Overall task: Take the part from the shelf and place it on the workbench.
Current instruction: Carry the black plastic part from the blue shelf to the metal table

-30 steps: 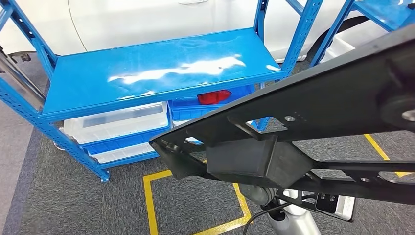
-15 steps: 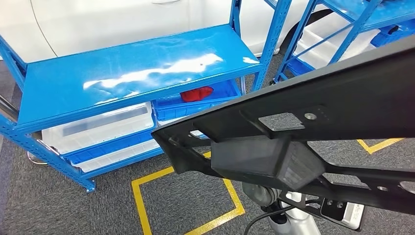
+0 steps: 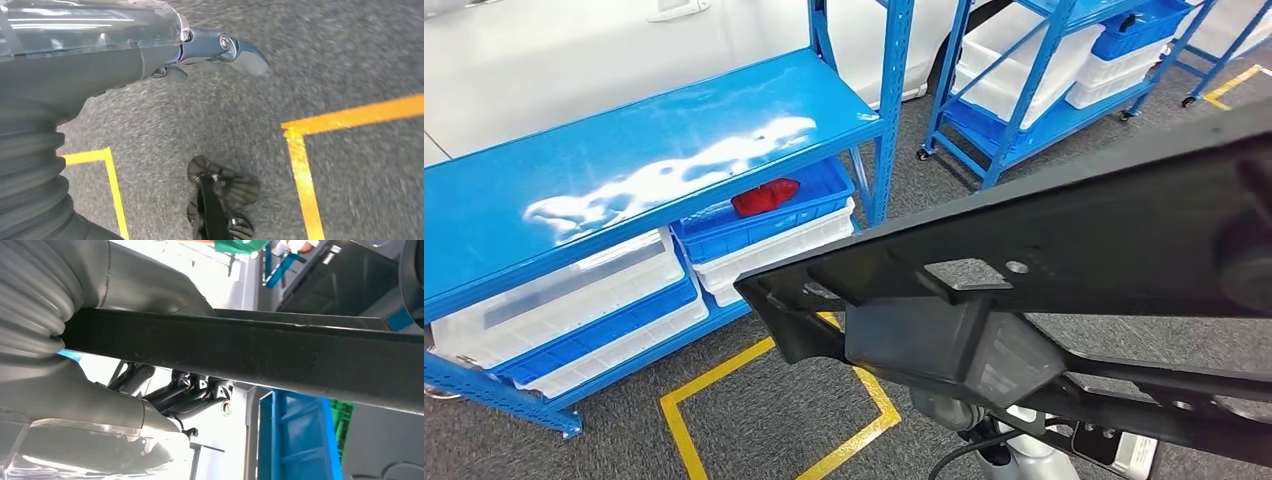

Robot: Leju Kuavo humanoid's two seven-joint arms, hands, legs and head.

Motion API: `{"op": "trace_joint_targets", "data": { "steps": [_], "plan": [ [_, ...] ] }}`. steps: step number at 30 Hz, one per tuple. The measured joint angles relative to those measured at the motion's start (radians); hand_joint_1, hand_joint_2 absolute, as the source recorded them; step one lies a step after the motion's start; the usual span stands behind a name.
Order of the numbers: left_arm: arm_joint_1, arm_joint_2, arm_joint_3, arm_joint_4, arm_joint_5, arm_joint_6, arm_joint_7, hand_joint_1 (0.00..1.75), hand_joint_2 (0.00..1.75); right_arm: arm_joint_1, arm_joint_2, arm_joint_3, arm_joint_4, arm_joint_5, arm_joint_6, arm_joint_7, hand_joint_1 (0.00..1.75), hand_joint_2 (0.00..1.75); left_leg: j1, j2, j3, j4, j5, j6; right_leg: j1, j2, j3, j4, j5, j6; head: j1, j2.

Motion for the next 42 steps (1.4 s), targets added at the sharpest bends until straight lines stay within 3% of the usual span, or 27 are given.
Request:
{"op": "trace_joint_targets", "data": {
  "steps": [2, 5, 7, 9, 11, 12, 14, 16, 18, 20, 22, 24, 26, 27, 28, 29, 31, 33, 35, 36, 38, 39, 40, 42],
  "plan": [
    [-0.002, -0.003, 0.0, 0.0, -0.004, -0.003, -0.004, 0.0, 1.75, -0.009, -0.003, 0.01, 0.01, 0.007, -0.001, 0.0, 1.75, 1.75, 0.002, -0.027, 0.03, -0.068, 0.017, 0.008, 0.0, 0.02, -0.014, 0.017, -0.004, 0.013, 0.0, 0.0],
    [-0.007, -0.011, 0.0, 0.0, -0.011, -0.005, -0.002, 0.0, 1.75, -0.023, -0.011, 0.024, 0.031, 0.017, -0.008, 0.001, 1.75, 1.75, -0.002, -0.006, 0.029, -0.071, 0.019, 0.029, -0.003, 0.036, -0.026, 0.023, -0.001, 0.028, 0.0, 0.0],
    [-0.007, -0.017, 0.0, 0.0, -0.017, -0.006, 0.005, 0.0, 1.75, -0.039, -0.02, 0.031, 0.053, 0.027, -0.017, 0.001, 1.75, 1.75, 0.0, 0.015, 0.028, -0.074, 0.023, 0.041, -0.002, -0.002, -0.047, 0.066, -0.028, 0.037, 0.0, 0.0],
    [-0.005, -0.022, 0.0, 0.0, -0.024, -0.006, 0.015, 0.0, 1.75, -0.058, -0.029, 0.041, 0.082, 0.04, -0.029, 0.001, 1.75, 1.75, -0.002, 0.038, 0.025, -0.074, 0.024, 0.047, -0.002, -0.057, -0.105, 0.185, -0.09, 0.047, 0.0, 0.0],
    [-0.003, -0.026, 0.0, 0.0, -0.032, -0.006, 0.023, 0.0, 1.75, -0.068, -0.038, 0.048, 0.11, 0.051, -0.043, 0.001, 1.75, 1.75, -0.004, 0.061, 0.023, -0.074, 0.023, 0.048, -0.005, -0.076, -0.158, 0.295, -0.129, 0.05, 0.0, 0.0],
    [-0.003, -0.028, 0.0, 0.0, -0.035, -0.006, 0.026, 0.0, 1.75, -0.07, -0.043, 0.051, 0.121, 0.057, -0.05, 0.001, 1.75, 1.75, -0.005, 0.072, 0.023, -0.074, 0.023, 0.048, -0.005, -0.078, -0.16, 0.301, -0.122, 0.049, 0.0, 0.0],
    [-0.004, -0.034, 0.0, 0.0, -0.04, -0.005, 0.03, 0.0, 1.75, -0.078, -0.052, 0.054, 0.136, 0.065, -0.063, 0.001, 1.75, 1.75, -0.009, 0.093, 0.025, -0.074, 0.021, 0.048, 0.0, -0.094, -0.103, 0.195, -0.063, 0.037, 0.0, 0.0],
    [-0.004, -0.043, -0.001, 0.0, -0.045, -0.007, 0.032, 0.0, 1.75, -0.089, -0.058, 0.056, 0.145, 0.066, -0.07, 0.001, 1.75, 1.75, -0.013, 0.112, 0.029, -0.075, 0.019, 0.045, 0.014, -0.144, -0.032, 0.06, -0.021, 0.015, 0.0, 0.0],
    [-0.004, -0.05, -0.001, 0.0, -0.049, -0.008, 0.032, 0.0, 1.75, -0.101, -0.061, 0.056, 0.154, 0.062, -0.07, 0.0, 1.75, 1.75, -0.013, 0.132, 0.033, -0.079, 0.017, 0.037, 0.026, -0.167, -0.012, 0.012, -0.017, 0.001, 0.0, 0.0],
    [-0.006, -0.054, -0.001, 0.0, -0.049, -0.009, 0.032, 0.0, 1.75, -0.112, -0.064, 0.055, 0.164, 0.056, -0.067, 0.0, 1.75, 1.75, -0.012, 0.146, 0.039, -0.083, 0.015, 0.026, 0.023, -0.141, -0.01, 0.0, -0.008, -0.004, 0.0, 0.0],
    [-0.007, -0.059, -0.001, 0.0, -0.049, -0.008, 0.032, 0.0, 1.75, -0.122, -0.066, 0.055, 0.173, 0.05, -0.066, 0.0, 1.75, 1.75, -0.01, 0.11, 0.033, -0.057, -0.008, 0.018, 0.014, -0.116, 0.0, -0.02, 0.004, -0.01, 0.0, 0.0],
    [-0.005, -0.063, -0.001, 0.0, -0.049, -0.006, 0.029, 0.0, 1.75, -0.134, -0.066, 0.055, 0.183, 0.047, -0.069, 0.0, 1.75, 1.75, -0.007, 0.056, -0.014, 0.048, -0.066, 0.013, 0.01, -0.092, 0.004, -0.028, 0.01, -0.014, 0.0, 0.0],
    [0.0, -0.064, -0.001, 0.0, -0.049, -0.003, 0.026, 0.0, 1.75, -0.139, -0.067, 0.054, 0.192, 0.046, -0.077, 0.0, 1.75, 1.75, -0.006, 0.037, -0.075, 0.17, -0.11, 0.008, 0.01, -0.064, 0.004, -0.025, 0.01, -0.015, 0.0, 0.0],
    [0.002, -0.065, -0.001, 0.0, -0.05, -0.002, 0.024, 0.0, 1.75, -0.14, -0.067, 0.053, 0.195, 0.044, -0.081, 0.0, 1.75, 1.75, -0.006, 0.035, -0.087, 0.188, -0.104, 0.006, 0.009, -0.048, 0.003, -0.023, 0.009, -0.014, 0.0, 0.0],
    [0.003, -0.066, -0.001, 0.0, -0.05, -0.002, 0.023, 0.0, 1.75, -0.14, -0.067, 0.052, 0.197, 0.043, -0.085, 0.0, 1.75, 1.75, -0.005, 0.033, -0.082, 0.169, -0.079, 0.004, 0.008, -0.032, 0.003, -0.018, 0.007, -0.012, 0.0, 0.0],
    [0.003, -0.067, -0.001, 0.0, -0.05, -0.002, 0.022, 0.0, 1.75, -0.142, -0.068, 0.051, 0.198, 0.042, -0.086, 0.0, 1.75, 1.75, -0.003, 0.028, -0.06, 0.113, -0.04, 0.002, 0.005, -0.017, 0.004, -0.012, 0.004, -0.009, 0.0, 0.0],
    [0.003, -0.069, -0.001, 0.001, -0.05, -0.002, 0.02, 0.0, 1.75, -0.146, -0.068, 0.048, 0.2, 0.041, -0.087, 0.0, 1.75, 1.75, 0.005, -0.017, -0.006, -0.013, 0.017, 0.001, 0.002, 0.009, -0.003, 0.005, -0.006, 0.001, 0.0, 0.0],
    [0.001, -0.071, -0.001, 0.002, -0.05, -0.002, 0.018, 0.0, 1.75, -0.149, -0.068, 0.047, 0.201, 0.04, -0.087, 0.0, 1.75, 1.75, 0.008, -0.049, 0.015, -0.065, 0.026, 0.007, -0.001, 0.031, -0.016, 0.017, -0.009, 0.013, 0.0, 0.0],
    [-0.004, -0.073, -0.001, 0.002, -0.05, -0.002, 0.017, 0.0, 1.75, -0.15, -0.07, 0.044, 0.202, 0.04, -0.087, 0.0, 1.75, 1.75, 0.005, -0.032, 0.015, -0.068, 0.028, 0.02, -0.004, 0.051, -0.023, 0.017, -0.006, 0.027, 0.0, 0.0],
    [-0.005, -0.074, -0.001, 0.002, -0.05, -0.002, 0.017, 0.0, 1.75, -0.15, -0.07, 0.042, 0.202, 0.04, -0.087, 0.0, 1.75, 1.75, 0.005, -0.021, 0.018, -0.072, 0.03, 0.027, -0.004, 0.042, -0.026, 0.021, -0.008, 0.032, 0.0, 0.0],
    [-0.005, -0.077, -0.001, 0.002, -0.05, -0.002, 0.016, 0.0, 1.75, -0.154, -0.071, 0.039, 0.202, 0.04, -0.088, 0.0, 1.75, 1.75, 0.006, 0.004, 0.023, -0.08, 0.032, 0.039, -0.003, -0.011, -0.055, 0.077, -0.039, 0.042, 0.0, 0.0],
    [-0.004, -0.078, -0.001, 0.002, -0.05, -0.002, 0.016, 0.0, 1.75, -0.156, -0.072, 0.039, 0.202, 0.039, -0.088, 0.0, 1.75, 1.75, 0.003, 0.017, 0.024, -0.081, 0.031, 0.043, -0.003, -0.046, -0.085, 0.137, -0.067, 0.046, 0.0, 0.0],
    [-0.003, -0.078, -0.001, 0.002, -0.05, -0.002, 0.016, 0.0, 1.75, -0.157, -0.073, 0.038, 0.203, 0.039, -0.087, 0.0, 1.75, 1.75, 0.001, 0.03, 0.025, -0.081, 0.029, 0.046, -0.006, -0.065, -0.123, 0.208, -0.096, 0.049, 0.0, 0.0],
    [-0.001, -0.078, -0.001, 0.002, -0.05, -0.001, 0.016, 0.0, 1.75, -0.156, -0.074, 0.038, 0.204, 0.035, -0.087, 0.0, 1.75, 1.75, -0.001, 0.056, 0.026, -0.081, 0.025, 0.047, -0.01, -0.076, -0.178, 0.301, -0.118, 0.053, 0.0, 0.0]
  ]
}}
